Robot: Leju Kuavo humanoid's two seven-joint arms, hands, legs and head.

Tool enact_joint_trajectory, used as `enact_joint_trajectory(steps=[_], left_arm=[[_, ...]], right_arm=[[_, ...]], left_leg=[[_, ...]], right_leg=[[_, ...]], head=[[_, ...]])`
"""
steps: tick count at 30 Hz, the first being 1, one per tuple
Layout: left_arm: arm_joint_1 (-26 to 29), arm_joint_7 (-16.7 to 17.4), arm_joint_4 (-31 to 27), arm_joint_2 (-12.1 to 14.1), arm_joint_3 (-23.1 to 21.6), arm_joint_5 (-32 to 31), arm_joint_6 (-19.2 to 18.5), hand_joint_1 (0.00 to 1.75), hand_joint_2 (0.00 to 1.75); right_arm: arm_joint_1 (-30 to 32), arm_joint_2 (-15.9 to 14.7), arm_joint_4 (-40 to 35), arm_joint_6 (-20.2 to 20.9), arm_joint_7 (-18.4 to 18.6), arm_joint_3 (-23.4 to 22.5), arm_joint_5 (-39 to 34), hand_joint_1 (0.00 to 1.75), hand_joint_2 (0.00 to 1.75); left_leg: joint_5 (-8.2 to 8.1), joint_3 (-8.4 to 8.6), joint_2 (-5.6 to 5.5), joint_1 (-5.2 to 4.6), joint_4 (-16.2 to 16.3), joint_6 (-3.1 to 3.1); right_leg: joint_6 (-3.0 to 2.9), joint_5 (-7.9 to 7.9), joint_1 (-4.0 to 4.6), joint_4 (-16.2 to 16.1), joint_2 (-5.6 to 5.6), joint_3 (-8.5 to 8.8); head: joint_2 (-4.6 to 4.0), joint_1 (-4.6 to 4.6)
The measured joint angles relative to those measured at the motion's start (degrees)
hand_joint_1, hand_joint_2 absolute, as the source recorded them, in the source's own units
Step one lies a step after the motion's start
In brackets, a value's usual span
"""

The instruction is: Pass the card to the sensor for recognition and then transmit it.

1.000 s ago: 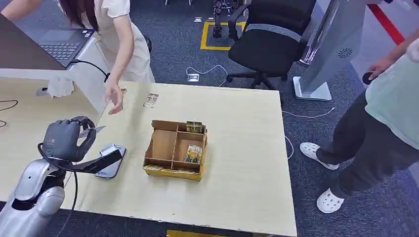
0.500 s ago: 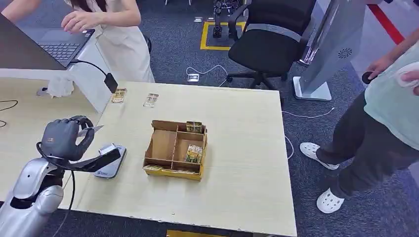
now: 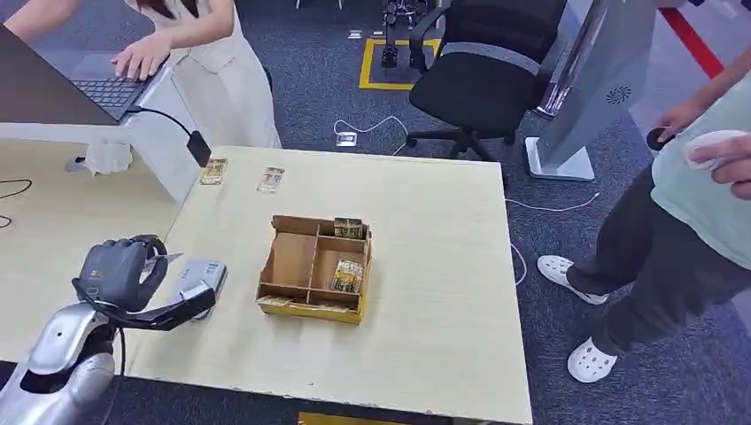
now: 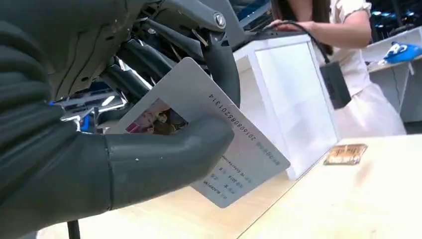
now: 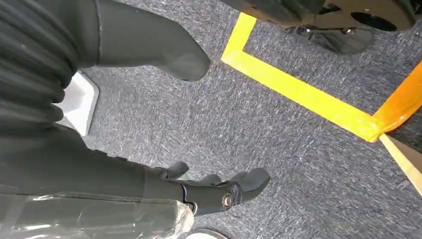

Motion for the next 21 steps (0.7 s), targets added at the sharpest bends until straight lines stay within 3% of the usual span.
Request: enact_joint_trajectory(steps=[5, 21], left_arm=[[2.1, -0.1, 0.2, -0.5, 0.0, -0.2, 0.0, 1.75, 1.75], [5.7, -0.7, 1.3, -5.9, -1.5, -2.0, 0.7, 1.75, 1.75]], right_arm=[[0.2, 0.0, -0.3, 0.0, 0.5, -0.1, 0.0, 0.0, 1.75], [0.3, 0.0, -1.0, -0.1, 1.0, -0.3, 0.2, 0.0, 1.75]], left_leg=[[0.0, 0.0, 0.0, 0.0, 0.0, 0.0], [0.0, 0.0, -0.01, 0.0, 0.0, 0.0]], right_leg=[[0.0, 0.0, 0.0, 0.0, 0.0, 0.0], [0.0, 0.0, 0.0, 0.0, -0.01, 0.0]], head=[[0.0, 0.0], [0.0, 0.02]])
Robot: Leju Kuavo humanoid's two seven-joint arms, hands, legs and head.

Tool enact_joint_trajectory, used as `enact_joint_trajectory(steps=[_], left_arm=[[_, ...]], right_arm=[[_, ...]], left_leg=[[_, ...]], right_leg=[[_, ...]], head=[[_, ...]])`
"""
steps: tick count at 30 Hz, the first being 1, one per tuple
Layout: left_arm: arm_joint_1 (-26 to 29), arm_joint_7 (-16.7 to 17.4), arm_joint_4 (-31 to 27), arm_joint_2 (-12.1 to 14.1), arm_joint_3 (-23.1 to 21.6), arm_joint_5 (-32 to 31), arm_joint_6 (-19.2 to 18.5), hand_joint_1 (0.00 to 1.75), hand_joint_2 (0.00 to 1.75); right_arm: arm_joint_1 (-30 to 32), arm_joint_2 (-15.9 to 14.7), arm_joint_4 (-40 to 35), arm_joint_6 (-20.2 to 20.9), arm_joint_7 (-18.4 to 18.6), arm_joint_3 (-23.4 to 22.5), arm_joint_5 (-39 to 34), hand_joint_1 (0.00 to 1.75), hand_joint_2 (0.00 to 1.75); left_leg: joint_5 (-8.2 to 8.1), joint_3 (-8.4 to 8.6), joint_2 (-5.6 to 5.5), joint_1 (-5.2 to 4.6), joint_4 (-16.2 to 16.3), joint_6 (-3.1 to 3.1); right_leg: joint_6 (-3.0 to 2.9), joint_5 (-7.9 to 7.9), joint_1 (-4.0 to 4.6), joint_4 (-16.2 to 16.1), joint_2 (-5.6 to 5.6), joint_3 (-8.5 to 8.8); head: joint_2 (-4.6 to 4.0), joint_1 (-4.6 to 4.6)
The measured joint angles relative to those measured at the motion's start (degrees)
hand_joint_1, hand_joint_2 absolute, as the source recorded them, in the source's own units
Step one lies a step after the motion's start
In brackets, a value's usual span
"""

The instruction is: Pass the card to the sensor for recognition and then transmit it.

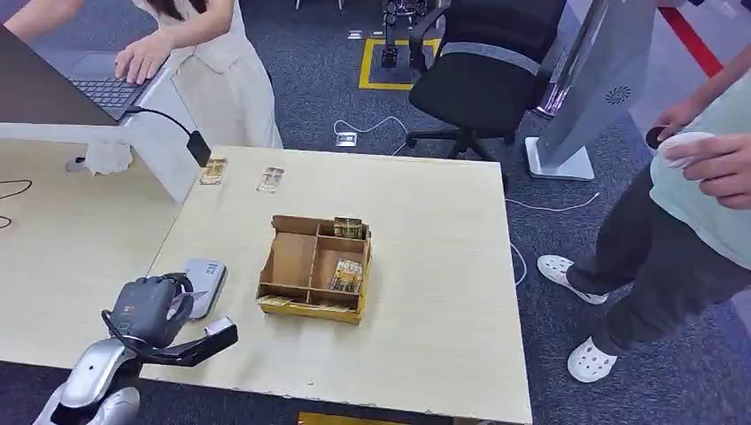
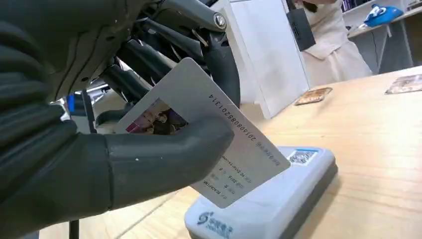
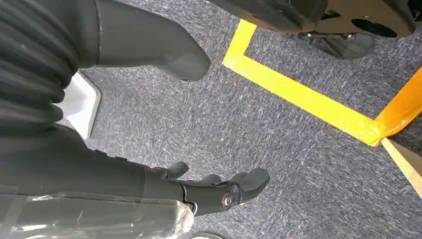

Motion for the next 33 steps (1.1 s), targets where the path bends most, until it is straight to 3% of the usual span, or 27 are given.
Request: enact_joint_trajectory(steps=[6, 14, 33], left_arm=[[0.2, -0.1, 1.1, -1.2, -1.6, -0.6, 0.9, 1.75, 1.75], [-1.8, 0.7, 2.3, -3.2, -2.0, -3.2, 5.7, 1.75, 1.75], [-7.5, 1.8, 6.0, -4.4, -2.0, -3.7, 7.2, 1.75, 1.75]], right_arm=[[0.0, 0.0, 0.0, 0.0, 0.1, 0.0, 0.0, 0.0, 1.75], [-0.1, 0.0, 0.0, 0.0, 0.4, 0.0, 1.0, 0.0, 1.75], [-0.2, 0.0, 0.0, 0.2, 0.3, 0.0, 1.5, 0.0, 1.75]], left_leg=[[0.0, 0.0, 0.0, 0.0, 0.0, 0.0], [0.01, 0.0, -0.02, 0.0, 0.0, 0.0], [0.02, 0.0, -0.02, 0.0, 0.0, 0.01]], right_leg=[[0.0, 0.0, 0.0, 0.0, 0.0, 0.0], [0.0, 0.0, 0.0, 0.0, -0.04, 0.01], [0.0, 0.01, 0.0, 0.0, -0.03, 0.0]], head=[[0.0, 0.0], [0.0, 0.0], [0.0, 0.0]])
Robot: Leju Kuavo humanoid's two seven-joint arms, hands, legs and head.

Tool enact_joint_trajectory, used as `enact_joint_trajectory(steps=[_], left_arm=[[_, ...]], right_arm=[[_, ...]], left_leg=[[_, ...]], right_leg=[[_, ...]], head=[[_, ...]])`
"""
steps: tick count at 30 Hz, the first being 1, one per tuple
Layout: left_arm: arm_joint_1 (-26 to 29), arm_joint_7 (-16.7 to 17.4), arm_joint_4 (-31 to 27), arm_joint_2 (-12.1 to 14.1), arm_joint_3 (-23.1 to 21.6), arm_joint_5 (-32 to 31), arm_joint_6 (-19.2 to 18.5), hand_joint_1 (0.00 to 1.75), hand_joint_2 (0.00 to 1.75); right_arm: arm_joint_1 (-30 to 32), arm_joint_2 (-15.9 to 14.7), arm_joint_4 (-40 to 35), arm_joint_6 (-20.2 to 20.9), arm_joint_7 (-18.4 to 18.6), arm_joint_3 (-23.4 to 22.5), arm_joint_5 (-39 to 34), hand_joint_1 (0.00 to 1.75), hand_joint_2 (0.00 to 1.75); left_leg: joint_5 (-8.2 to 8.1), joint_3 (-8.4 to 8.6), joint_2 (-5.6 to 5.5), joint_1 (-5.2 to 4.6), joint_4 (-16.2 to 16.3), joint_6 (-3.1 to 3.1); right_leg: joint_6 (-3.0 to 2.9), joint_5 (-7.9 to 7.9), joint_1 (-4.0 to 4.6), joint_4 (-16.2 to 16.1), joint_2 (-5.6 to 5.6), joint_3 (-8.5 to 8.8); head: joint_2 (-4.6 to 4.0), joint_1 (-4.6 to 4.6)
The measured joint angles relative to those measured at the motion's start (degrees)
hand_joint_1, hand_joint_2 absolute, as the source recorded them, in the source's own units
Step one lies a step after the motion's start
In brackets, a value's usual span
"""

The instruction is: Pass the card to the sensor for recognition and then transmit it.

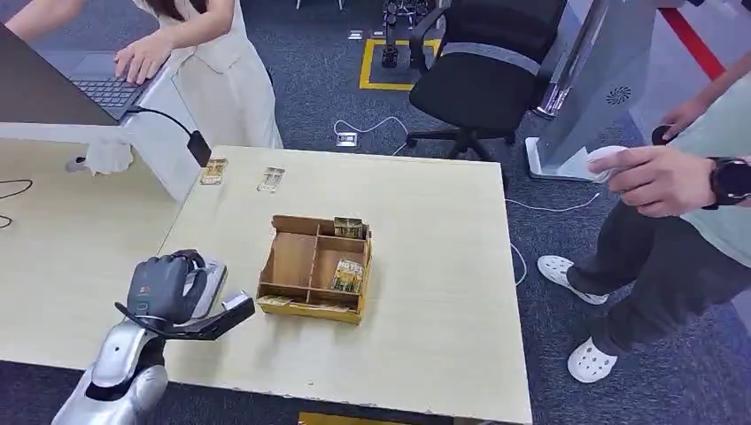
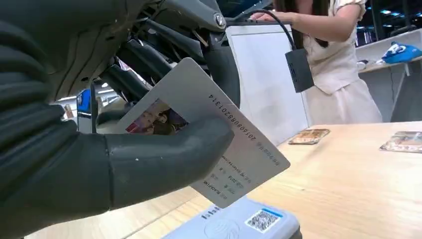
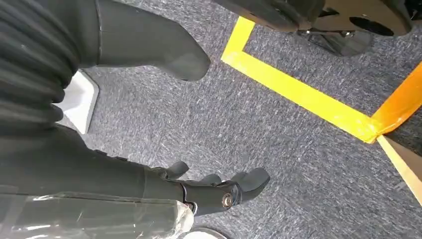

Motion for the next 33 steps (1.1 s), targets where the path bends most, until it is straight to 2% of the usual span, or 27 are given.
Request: enact_joint_trajectory(steps=[5, 8, 13, 18, 33], left_arm=[[-0.7, 0.1, 1.0, 0.0, 0.0, -0.3, 0.4, 1.75, 1.75], [-1.2, 0.8, 2.3, 0.0, 0.0, -3.0, 1.1, 1.75, 1.75], [-2.5, 1.6, 7.2, -0.1, 0.0, -5.6, 3.7, 1.75, 1.75], [-3.4, 3.1, 12.1, -0.6, 0.0, -7.5, 4.5, 1.75, 1.75], [-4.5, 5.7, 17.4, -2.0, 0.0, -10.7, 3.6, 1.75, 1.75]], right_arm=[[0.0, 0.0, 0.0, 0.0, 0.1, 0.0, 0.0, 0.0, 1.75], [-0.1, 0.0, 0.0, 0.1, 0.0, 0.0, 0.2, 0.0, 1.75], [-0.5, 0.0, 0.4, 0.6, -0.6, 0.0, 0.7, 0.0, 1.75], [-0.7, 0.0, 0.7, 0.8, -0.7, 0.0, 1.3, 0.0, 1.75], [-0.7, 0.0, 0.7, 0.6, -0.1, 0.0, 2.1, 0.0, 1.75]], left_leg=[[0.0, 0.0, 0.0, 0.0, 0.0, 0.0], [0.0, 0.0, 0.0, 0.0, 0.0, 0.0], [0.0, 0.0, 0.0, 0.0, 0.0, 0.0], [0.0, 0.0, 0.0, 0.0, 0.0, 0.0], [0.01, 0.03, 0.0, 0.0, 0.0, 0.0]], right_leg=[[0.0, 0.0, 0.0, 0.0, 0.0, 0.0], [0.0, 0.0, 0.0, 0.0, 0.0, 0.0], [0.0, 0.0, 0.0, 0.0, 0.0, -0.01], [0.0, 0.0, 0.0, 0.0, 0.01, 0.0], [0.0, 0.0, 0.0, 0.0, -0.01, 0.03]], head=[[0.0, -0.02], [0.0, -0.02], [0.0, 0.0], [0.0, -0.02], [0.0, -0.02]])
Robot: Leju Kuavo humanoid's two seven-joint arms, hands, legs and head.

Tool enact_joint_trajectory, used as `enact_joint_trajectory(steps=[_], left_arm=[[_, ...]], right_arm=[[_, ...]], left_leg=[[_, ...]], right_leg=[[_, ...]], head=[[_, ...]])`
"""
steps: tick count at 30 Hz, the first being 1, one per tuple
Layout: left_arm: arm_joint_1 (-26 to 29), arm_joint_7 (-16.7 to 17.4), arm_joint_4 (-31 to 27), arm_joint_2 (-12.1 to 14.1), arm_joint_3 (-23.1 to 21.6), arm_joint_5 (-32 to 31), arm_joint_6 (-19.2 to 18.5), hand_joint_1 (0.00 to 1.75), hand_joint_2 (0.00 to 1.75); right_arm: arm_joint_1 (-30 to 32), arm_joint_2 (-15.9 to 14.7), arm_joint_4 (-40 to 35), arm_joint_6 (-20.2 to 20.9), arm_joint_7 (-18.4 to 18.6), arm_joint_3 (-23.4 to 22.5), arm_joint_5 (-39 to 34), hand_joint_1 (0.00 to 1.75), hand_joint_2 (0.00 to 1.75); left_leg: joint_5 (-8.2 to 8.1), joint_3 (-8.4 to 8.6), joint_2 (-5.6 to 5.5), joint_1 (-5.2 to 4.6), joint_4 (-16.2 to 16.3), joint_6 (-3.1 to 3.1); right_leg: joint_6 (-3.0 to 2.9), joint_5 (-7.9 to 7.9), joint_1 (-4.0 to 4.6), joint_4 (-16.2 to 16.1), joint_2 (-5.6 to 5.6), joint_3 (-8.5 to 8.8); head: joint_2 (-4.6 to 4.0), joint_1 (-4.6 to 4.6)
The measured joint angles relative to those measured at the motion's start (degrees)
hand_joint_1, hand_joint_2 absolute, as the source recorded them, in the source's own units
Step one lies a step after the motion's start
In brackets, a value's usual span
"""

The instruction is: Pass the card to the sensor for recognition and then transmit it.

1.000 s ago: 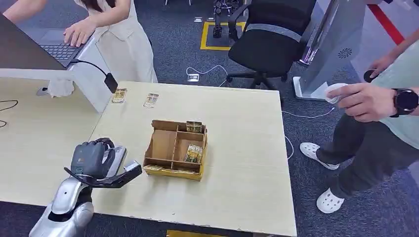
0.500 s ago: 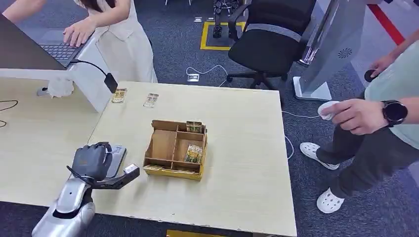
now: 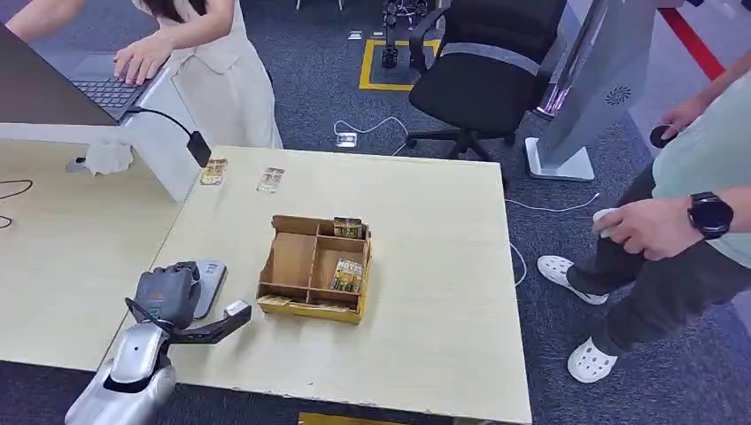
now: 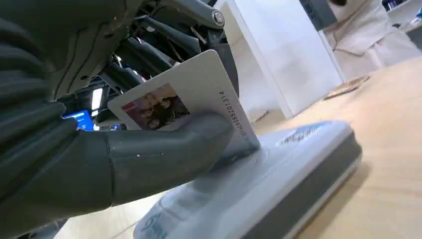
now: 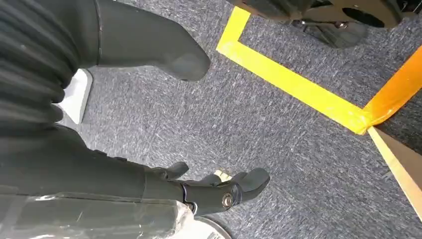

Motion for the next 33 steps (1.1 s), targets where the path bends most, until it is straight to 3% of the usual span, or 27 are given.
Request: enact_joint_trajectory(steps=[10, 13, 18, 21, 26, 27, 30, 33], left_arm=[[0.0, 0.1, 2.4, -0.6, 0.0, -0.7, -2.5, 1.75, 1.75], [-0.7, -2.2, 2.7, -0.6, -0.1, 2.3, -8.5, 1.75, 1.75], [-3.5, -10.1, 3.7, 1.8, -0.8, 17.6, -22.7, 1.75, 1.75], [-4.4, -11.5, 4.4, 4.0, -2.1, 23.4, -26.4, 1.75, 1.75], [-4.7, -12.8, 5.0, 5.8, -4.2, 28.6, -25.5, 1.75, 1.75], [-4.6, -13.0, 5.0, 5.9, -4.6, 29.3, -24.0, 1.75, 1.75], [-4.6, -14.2, 4.0, 5.7, -4.7, 31.4, -16.4, 1.75, 1.75], [-5.8, -15.0, 1.5, 5.7, -4.2, 32.1, -11.6, 1.75, 1.75]], right_arm=[[0.0, 0.0, 0.0, 0.0, 0.2, -0.2, 0.4, 0.0, 1.75], [0.0, 0.0, 0.0, 0.4, 0.6, -0.5, 1.0, 0.0, 1.75], [-0.2, 0.3, 0.5, 3.2, 0.1, -1.8, 3.0, 0.0, 1.75], [-0.3, 0.9, 1.5, 3.7, -1.2, -3.1, 4.2, 0.0, 1.75], [-0.2, 1.9, 3.2, 4.7, -2.4, -4.7, 4.8, 0.0, 1.75], [-0.2, 2.0, 3.3, 4.9, -2.1, -5.0, 4.9, 0.0, 1.75], [0.1, 1.9, 3.2, 5.7, -1.0, -5.7, 6.2, 0.0, 1.75], [0.3, 1.9, 3.1, 6.6, -0.8, -6.1, 7.2, 0.0, 1.75]], left_leg=[[0.0, 0.09, -0.02, -0.01, 0.0, 0.0], [-0.02, 0.21, -0.06, -0.05, 0.0, 0.02], [-0.14, 1.11, -0.35, -0.34, -0.4, 0.2], [-0.19, 1.48, -0.39, -0.47, -0.6, 0.3], [-0.18, 1.98, -0.38, -0.48, -0.6, 0.22], [-0.03, 2.0, -0.38, -0.47, -0.6, -0.02], [0.01, 1.91, -0.38, -0.44, -0.6, -0.01], [0.24, 1.35, -0.39, -0.41, -0.5, 0.01]], right_leg=[[0.0, -0.01, 0.0, 0.0, -0.02, 0.14], [0.04, -0.06, -0.02, 0.0, -0.13, 0.31], [0.12, -0.34, -0.3, 0.0, -0.46, 1.19], [0.06, -0.39, -0.43, 0.0, -0.5, 1.49], [-0.02, -0.47, -0.44, 0.0, -0.49, 1.91], [-0.01, -0.48, -0.43, 0.0, -0.48, 1.9], [-0.04, -0.43, -0.42, 0.0, -0.48, 1.64], [0.02, -0.24, -0.38, 0.0, -0.48, 1.21]], head=[[0.0, 0.02], [0.0, 0.02], [0.0, -0.02], [0.0, -0.02], [0.0, -0.04], [0.0, 0.0], [0.0, -0.04], [0.0, 0.02]])
